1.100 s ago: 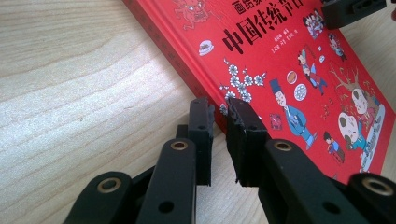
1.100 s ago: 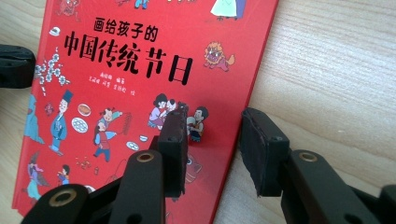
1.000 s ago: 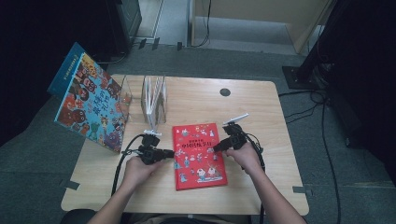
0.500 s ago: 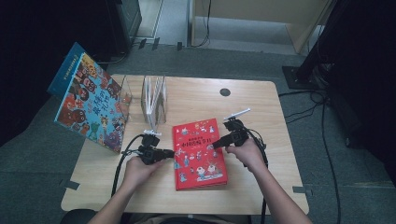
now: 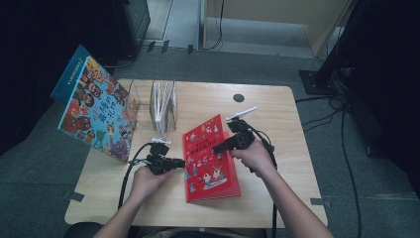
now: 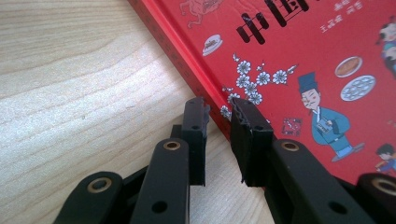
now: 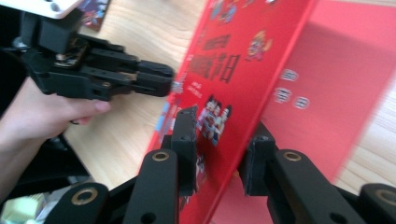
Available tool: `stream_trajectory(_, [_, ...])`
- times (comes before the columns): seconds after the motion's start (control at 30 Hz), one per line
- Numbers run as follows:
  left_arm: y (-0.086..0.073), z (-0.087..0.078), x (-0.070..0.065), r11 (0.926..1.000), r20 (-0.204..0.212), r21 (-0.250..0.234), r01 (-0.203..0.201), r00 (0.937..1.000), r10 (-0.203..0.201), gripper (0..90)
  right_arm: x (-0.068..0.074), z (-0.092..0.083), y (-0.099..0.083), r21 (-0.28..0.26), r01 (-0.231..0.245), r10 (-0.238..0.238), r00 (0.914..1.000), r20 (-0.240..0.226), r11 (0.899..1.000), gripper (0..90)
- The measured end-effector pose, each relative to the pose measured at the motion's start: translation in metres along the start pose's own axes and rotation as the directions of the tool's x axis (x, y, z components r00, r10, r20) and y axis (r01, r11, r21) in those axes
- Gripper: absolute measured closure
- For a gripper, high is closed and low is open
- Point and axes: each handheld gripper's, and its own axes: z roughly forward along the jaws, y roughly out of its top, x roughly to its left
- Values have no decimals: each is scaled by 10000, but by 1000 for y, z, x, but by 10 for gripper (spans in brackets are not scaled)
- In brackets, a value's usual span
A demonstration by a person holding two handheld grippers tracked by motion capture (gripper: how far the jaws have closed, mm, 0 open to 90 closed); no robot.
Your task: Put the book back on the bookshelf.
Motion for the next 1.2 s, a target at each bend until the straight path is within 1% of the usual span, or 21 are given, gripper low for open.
stream_trajectory(0.07, [0, 0, 0, 10000, -14, -4, -23, 10000, 23, 759, 6, 8, 5, 229, 202, -200, 9998, -67, 9995, 736])
stream_trajectory(0.1, [0, 0, 0, 10000, -14, -4, -23, 10000, 23, 759, 6, 8, 5, 229, 202, -200, 9998, -67, 9995, 736])
stream_trajectory(0.13, [0, 0, 0, 10000, 20, -13, 3, 10000, -3, 757, 13, 18, 10, 428, 301, -294, 9994, -166, 9986, 754])
stream_trajectory(0.17, [0, 0, 0, 10000, 20, -13, 3, 10000, -3, 750, 13, 18, 10, 428, 301, -294, 9994, -166, 9986, 754])
stream_trajectory(0.2, [0, -1, 1, 10000, 97, -97, -4, 10000, 5, 715, 15, 21, 16, 644, 231, -227, 9997, -69, 9977, 775])
stream_trajectory(0.23, [0, -1, 2, 9999, 418, -149, 82, 9991, -76, 660, 15, 21, 19, 674, 175, -169, 9998, -103, 9976, 792])
stream_trajectory(0.27, [1, 0, 2, 9998, 582, -122, 179, 9982, -172, 593, 15, 20, 21, 782, 59, -47, 9999, -159, 9969, 806])
stream_trajectory(0.3, [1, 0, 2, 9998, 582, -122, 179, 9982, -172, 572, 15, 20, 21, 782, 59, -47, 9999, -159, 9969, 806])
stream_trajectory(0.33, [1, 0, -1, 9999, 535, -102, 10, 9986, -5, 554, 17, 18, 26, 979, 104, -84, 9998, -205, 9951, 824])
stream_trajectory(0.37, [1, 0, -2, 9999, 526, -97, -77, 9986, 82, 539, 18, 17, 28, 1042, 139, -127, 9998, -121, 9945, 828])
stream_trajectory(0.47, [1, 0, -1, 9999, 567, -141, 5, 9984, 3, 483, 23, 13, 32, 1207, 286, -313, 9993, 203, 9923, 843])
stream_trajectory(0.6, [2, 0, 0, 9997, 605, -242, -31, 9982, 46, 448, 25, 7, 34, 1352, 499, -572, 9971, 505, 9896, 856])
stream_trajectory(0.63, [2, 0, 0, 9996, 594, -272, -38, 9982, 54, 442, 24, 5, 34, 1413, 562, -643, 9965, 538, 9884, 859])
stream_trajectory(0.73, [2, 1, 0, 9995, 625, -327, 4, 9980, 17, 410, 24, 4, 33, 1435, 526, -613, 9965, 565, 9882, 865])
stream_trajectory(0.83, [3, 2, -1, 9992, 584, -380, -121, 9982, 143, 384, 25, 1, 33, 1570, 624, -727, 9955, 608, 9856, 874])
stream_trajectory(0.9, [3, 2, -2, 9993, 639, -331, -155, 9978, 176, 374, 29, 0, 33, 1656, 796, -912, 9938, 637, 9830, 881])
stream_trajectory(1.0, [4, 3, -3, 9996, 714, -263, -107, 9974, 125, 367, 38, -3, 31, 1795, 1248, -1404, 9871, 770, 9758, 884])
stream_trajectory(1.07, [4, 3, -3, 9996, 758, -281, -77, 9971, 98, 364, 40, -5, 30, 1770, 1337, -1497, 9855, 801, 9751, 884])
stream_trajectory(1.1, [5, 2, -4, 9995, 827, -312, -102, 9965, 128, 359, 43, -10, 29, 1662, 1442, -1589, 9842, 787, 9755, 885])
stream_trajectory(1.13, [5, 2, -4, 9995, 827, -312, -102, 9965, 128, 358, 43, -14, 29, 1573, 1442, -1568, 9851, 706, 9770, 885])
stream_trajectory(1.2, [7, 0, -6, 9991, 1046, -401, -144, 9943, 185, 359, 44, -23, 29, 1398, 1501, -1585, 9860, 508, 9787, 884])
